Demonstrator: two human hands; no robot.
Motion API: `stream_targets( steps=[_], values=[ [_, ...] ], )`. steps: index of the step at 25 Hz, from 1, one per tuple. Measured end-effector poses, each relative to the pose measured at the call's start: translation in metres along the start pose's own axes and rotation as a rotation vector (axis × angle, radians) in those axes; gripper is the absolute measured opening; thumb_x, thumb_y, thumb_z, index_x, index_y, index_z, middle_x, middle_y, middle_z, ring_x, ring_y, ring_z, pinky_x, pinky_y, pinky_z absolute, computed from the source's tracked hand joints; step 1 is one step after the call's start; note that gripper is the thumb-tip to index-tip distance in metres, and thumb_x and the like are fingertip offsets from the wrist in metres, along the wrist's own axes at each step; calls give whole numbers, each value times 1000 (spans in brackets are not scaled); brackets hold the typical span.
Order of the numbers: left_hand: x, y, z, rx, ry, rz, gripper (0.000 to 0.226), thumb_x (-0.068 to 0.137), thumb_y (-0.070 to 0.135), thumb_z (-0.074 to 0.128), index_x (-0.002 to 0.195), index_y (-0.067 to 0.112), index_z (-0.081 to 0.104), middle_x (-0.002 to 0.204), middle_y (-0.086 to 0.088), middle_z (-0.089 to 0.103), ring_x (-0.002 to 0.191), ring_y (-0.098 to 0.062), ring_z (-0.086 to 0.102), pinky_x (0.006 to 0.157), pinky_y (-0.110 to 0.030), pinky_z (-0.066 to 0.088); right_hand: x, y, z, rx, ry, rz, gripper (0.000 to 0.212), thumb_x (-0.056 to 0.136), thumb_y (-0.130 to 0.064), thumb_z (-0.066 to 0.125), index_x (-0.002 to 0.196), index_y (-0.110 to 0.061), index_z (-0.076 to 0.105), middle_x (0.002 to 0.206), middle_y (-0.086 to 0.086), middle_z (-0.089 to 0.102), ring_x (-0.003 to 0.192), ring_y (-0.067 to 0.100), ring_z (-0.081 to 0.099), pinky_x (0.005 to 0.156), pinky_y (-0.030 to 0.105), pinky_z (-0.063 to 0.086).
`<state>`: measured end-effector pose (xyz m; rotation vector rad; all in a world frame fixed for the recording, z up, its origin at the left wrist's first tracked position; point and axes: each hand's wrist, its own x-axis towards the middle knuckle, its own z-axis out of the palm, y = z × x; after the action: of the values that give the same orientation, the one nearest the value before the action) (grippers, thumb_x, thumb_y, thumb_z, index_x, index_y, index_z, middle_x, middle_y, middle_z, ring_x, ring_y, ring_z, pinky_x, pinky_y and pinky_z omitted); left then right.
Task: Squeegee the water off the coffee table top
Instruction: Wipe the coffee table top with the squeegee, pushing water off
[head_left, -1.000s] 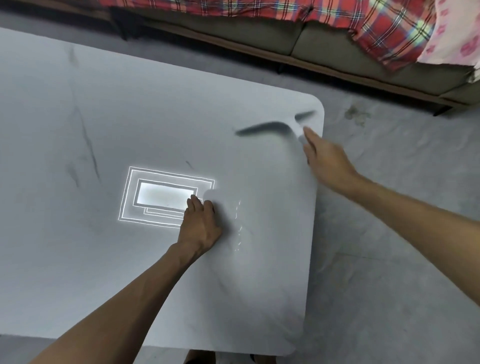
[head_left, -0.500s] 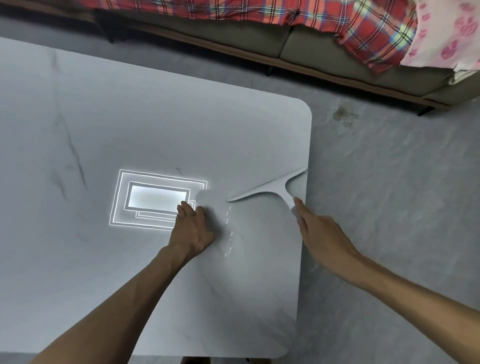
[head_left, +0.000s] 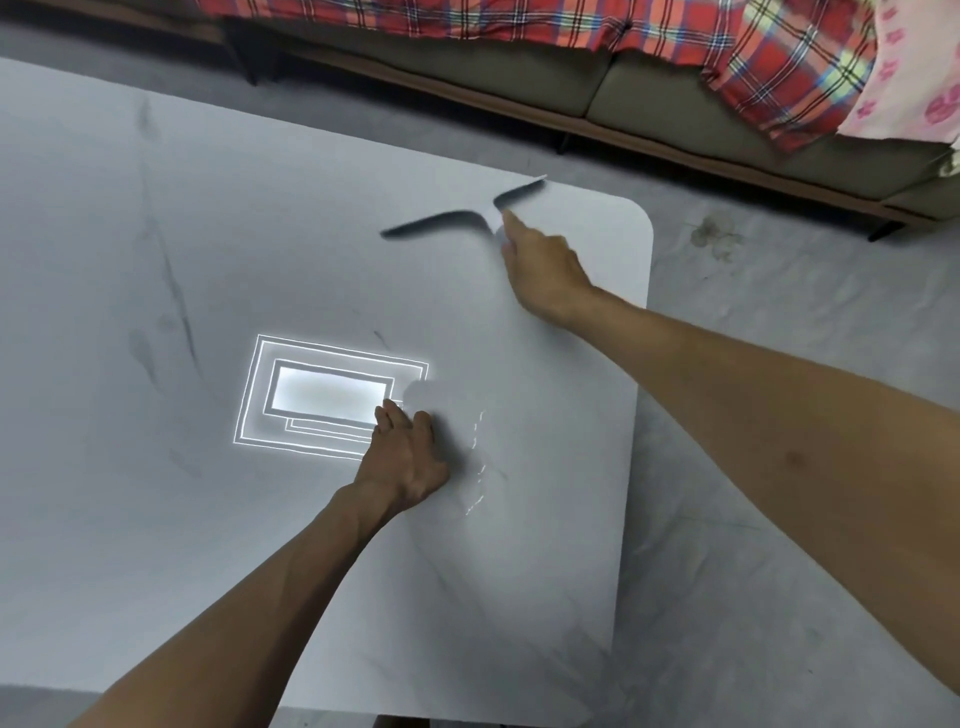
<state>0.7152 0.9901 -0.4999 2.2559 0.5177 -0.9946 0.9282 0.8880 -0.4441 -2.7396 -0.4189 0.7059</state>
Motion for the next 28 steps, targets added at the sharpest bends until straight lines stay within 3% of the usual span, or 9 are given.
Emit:
stream_targets(
  steps=[3,6,9,11,14,18,22,25,28],
  values=[
    [1,0,1,6,-10,-1,43,79,5,44,120,-5,41,144,-43,18,140,-51,12,117,-47,20,-60,29,16,-71,-51,-71,51,101,-17,33,149,-26,20,108,20,63,95,41,60,73,35,42],
    [1,2,2,7,-13,-16,44,78,5,43,121,-4,41,144,-45,17,142,-52,6,120,-46,10,-139,76,15,-85,-169,-41,53,103,-19,33,152,-29,16,90,12,65,73,26,61,63,32,43],
    [0,5,2,13,-18,-31,46,80,7,44,125,-4,39,148,-47,4,144,-53,-1,121,-46,7,-193,110,-3,-48,-262,108,49,104,-31,30,151,-36,16,101,6,68,80,19,64,77,32,52],
    [-1,6,2,19,-19,-21,45,81,9,44,125,-3,40,150,-45,-1,144,-52,-5,121,-47,7,-188,119,-19,-7,-179,118,45,103,-36,30,148,-35,27,99,6,67,76,19,61,72,28,47],
    [-1,7,5,57,2,-12,45,81,9,42,124,-3,40,150,-45,-2,144,-53,-6,121,-48,6,-120,114,-38,54,45,72,31,104,-31,30,129,-23,45,79,9,60,64,24,53,63,31,39],
    [4,7,13,103,14,-16,53,81,7,37,133,-3,35,144,-45,20,141,-58,1,120,-51,8,-27,101,-44,164,92,283,34,101,-19,26,132,-15,40,97,21,57,77,31,55,56,39,48],
    [5,2,14,169,20,7,50,79,9,44,127,-4,39,146,-48,10,144,-53,0,120,-48,9,-75,106,-14,52,55,264,43,100,-13,32,143,-12,30,104,25,60,87,37,59,68,38,47],
    [4,-2,15,165,35,20,49,86,18,46,130,-3,38,146,-45,17,142,-53,6,119,-48,14,-154,109,9,55,-15,251,49,101,-16,33,149,-20,21,75,5,55,67,26,54,64,28,35],
    [-3,-4,13,166,80,32,45,90,22,48,126,-3,43,142,-38,29,135,-52,21,113,-47,26,-211,107,13,23,-142,290,36,103,-30,26,137,-23,35,68,-6,49,56,6,46,50,21,33]
  ],
)
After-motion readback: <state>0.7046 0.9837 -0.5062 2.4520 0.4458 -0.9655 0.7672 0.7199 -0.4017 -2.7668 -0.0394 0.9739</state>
